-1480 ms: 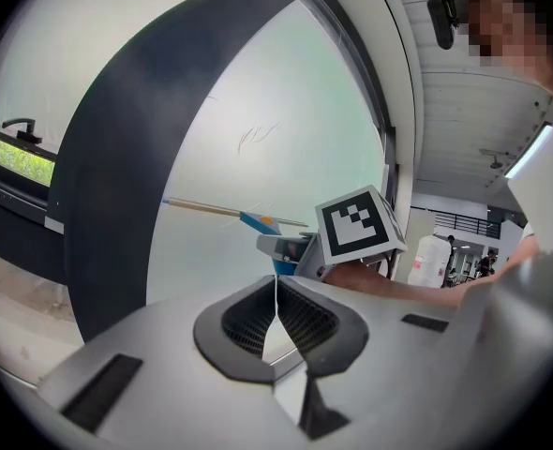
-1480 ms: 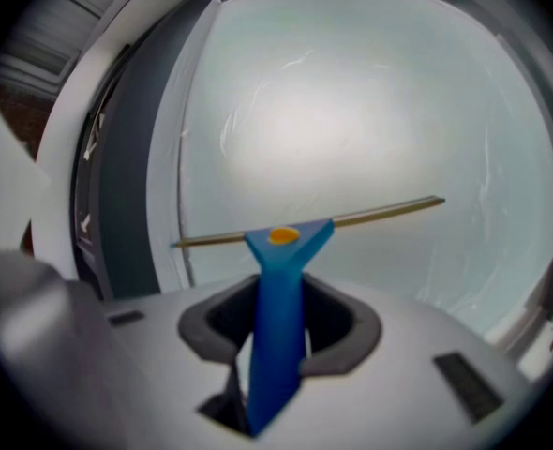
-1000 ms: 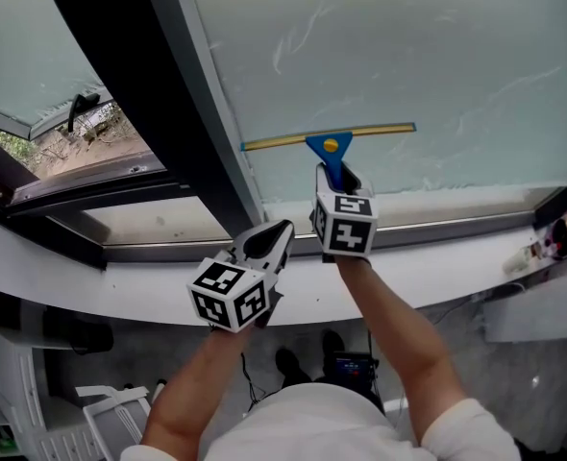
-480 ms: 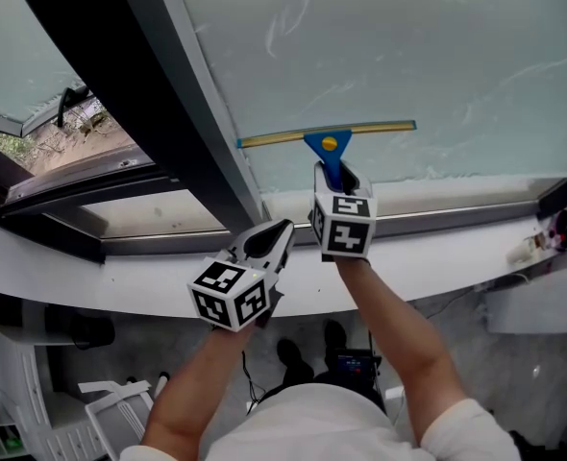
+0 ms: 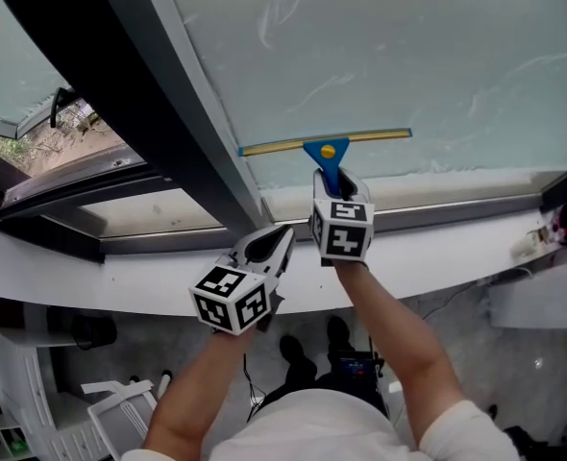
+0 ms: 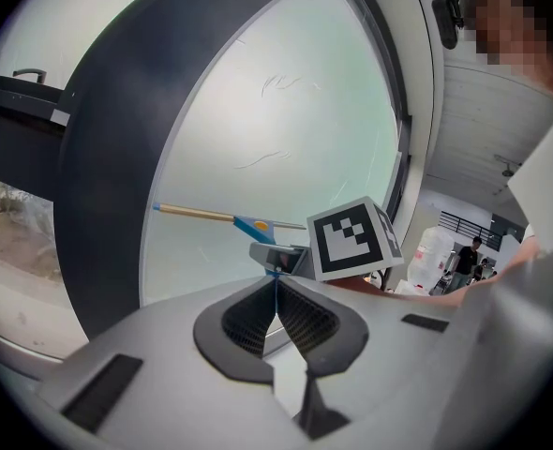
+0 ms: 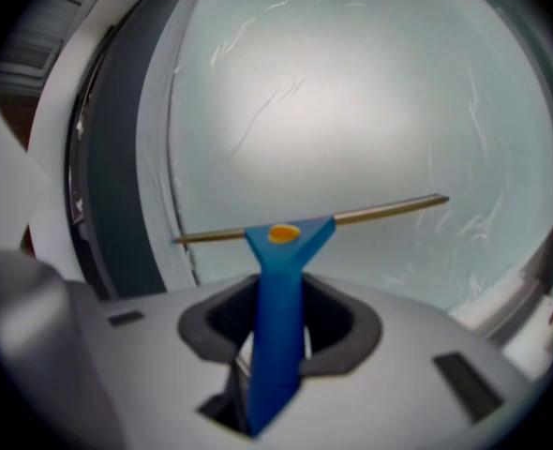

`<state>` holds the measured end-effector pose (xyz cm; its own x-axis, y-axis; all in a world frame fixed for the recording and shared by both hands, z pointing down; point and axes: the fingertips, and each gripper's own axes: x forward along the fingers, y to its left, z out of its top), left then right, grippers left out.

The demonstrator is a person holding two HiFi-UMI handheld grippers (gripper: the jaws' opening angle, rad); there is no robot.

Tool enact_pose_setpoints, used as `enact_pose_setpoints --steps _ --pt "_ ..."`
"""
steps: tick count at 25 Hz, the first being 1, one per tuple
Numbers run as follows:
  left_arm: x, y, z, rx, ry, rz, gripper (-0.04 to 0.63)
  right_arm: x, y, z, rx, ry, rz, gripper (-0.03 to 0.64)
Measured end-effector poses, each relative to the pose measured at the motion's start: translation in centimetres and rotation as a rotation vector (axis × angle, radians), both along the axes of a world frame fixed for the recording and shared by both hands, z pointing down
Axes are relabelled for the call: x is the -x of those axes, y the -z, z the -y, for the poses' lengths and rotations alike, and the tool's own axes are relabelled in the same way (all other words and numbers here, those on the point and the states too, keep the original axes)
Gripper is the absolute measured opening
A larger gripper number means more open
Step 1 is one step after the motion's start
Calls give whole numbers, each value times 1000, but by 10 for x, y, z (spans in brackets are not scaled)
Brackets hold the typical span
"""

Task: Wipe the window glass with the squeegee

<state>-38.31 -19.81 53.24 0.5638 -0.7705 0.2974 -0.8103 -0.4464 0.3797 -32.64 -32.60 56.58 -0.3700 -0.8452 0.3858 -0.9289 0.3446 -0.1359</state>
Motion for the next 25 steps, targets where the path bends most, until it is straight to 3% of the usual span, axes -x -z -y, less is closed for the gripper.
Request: enact_pose_setpoints --steps 25 --pt "-7 -48 -3 74 -33 15 29 -3 -56 2 -3 16 -56 141"
